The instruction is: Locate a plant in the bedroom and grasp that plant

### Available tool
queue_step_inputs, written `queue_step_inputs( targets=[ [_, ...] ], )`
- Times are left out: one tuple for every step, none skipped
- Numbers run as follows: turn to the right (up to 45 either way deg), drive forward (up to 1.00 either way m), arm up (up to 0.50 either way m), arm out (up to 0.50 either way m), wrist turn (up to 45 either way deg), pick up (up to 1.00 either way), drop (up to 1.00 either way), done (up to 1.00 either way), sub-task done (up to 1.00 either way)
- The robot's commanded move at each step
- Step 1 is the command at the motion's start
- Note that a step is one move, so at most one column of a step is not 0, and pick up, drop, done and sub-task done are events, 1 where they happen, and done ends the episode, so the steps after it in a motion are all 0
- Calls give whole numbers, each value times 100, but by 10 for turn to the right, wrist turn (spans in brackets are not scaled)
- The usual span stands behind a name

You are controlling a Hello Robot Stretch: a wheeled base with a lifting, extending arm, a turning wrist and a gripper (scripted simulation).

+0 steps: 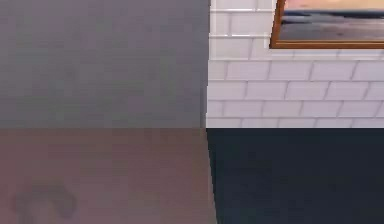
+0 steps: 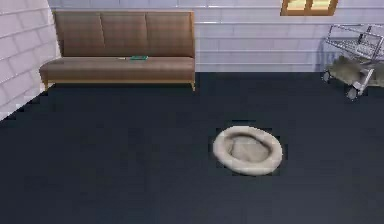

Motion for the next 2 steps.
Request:
queue_step_inputs(
  targets=[
    [450, 0, 0, 0, 0, 0, 0, 0, 0],
    [420, 0, 0, 0, 0, 0, 0, 0, 0]
  ],
)
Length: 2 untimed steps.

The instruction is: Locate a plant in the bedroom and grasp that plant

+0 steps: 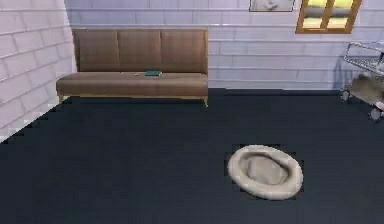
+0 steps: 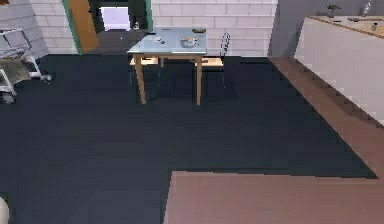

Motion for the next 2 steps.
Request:
queue_step_inputs(
  targets=[
    [0, 10, 0, 0, 0, 0, 0, 0, 0],
    [450, 0, 0, 0, 0, 0, 0, 0, 0]
  ],
)
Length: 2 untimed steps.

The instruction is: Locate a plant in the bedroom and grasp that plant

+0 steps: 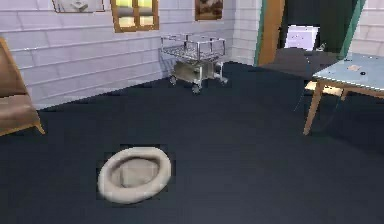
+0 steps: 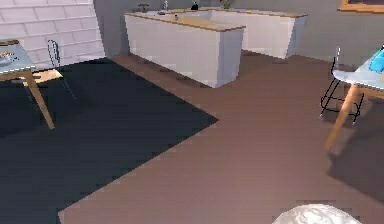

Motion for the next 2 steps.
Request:
queue_step_inputs(
  targets=[
    [240, 0, 0, 0, 0, 0, 0, 0, 0],
    [0, 95, 0, 0, 0, 0, 0, 0, 0]
  ],
)
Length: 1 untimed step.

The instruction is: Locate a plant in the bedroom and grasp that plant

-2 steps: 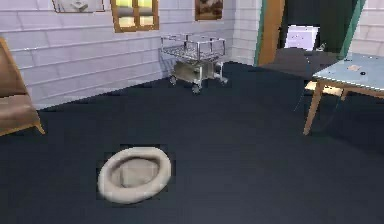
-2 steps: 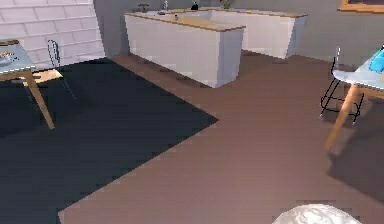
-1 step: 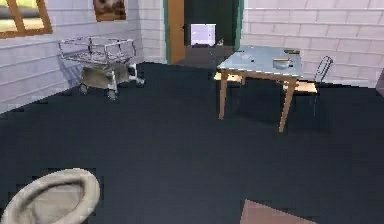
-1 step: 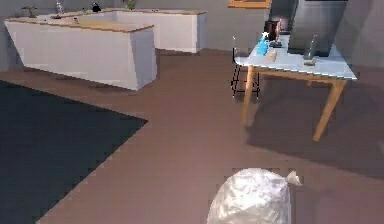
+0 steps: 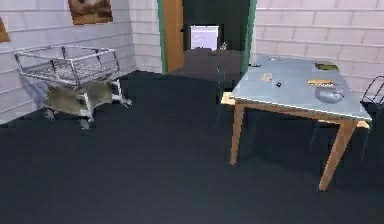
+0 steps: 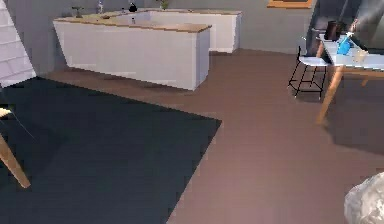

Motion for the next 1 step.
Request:
queue_step_inputs(
  targets=[
    [-120, 0, 0, 0, 0, 0, 0, 0, 0]
  ],
)
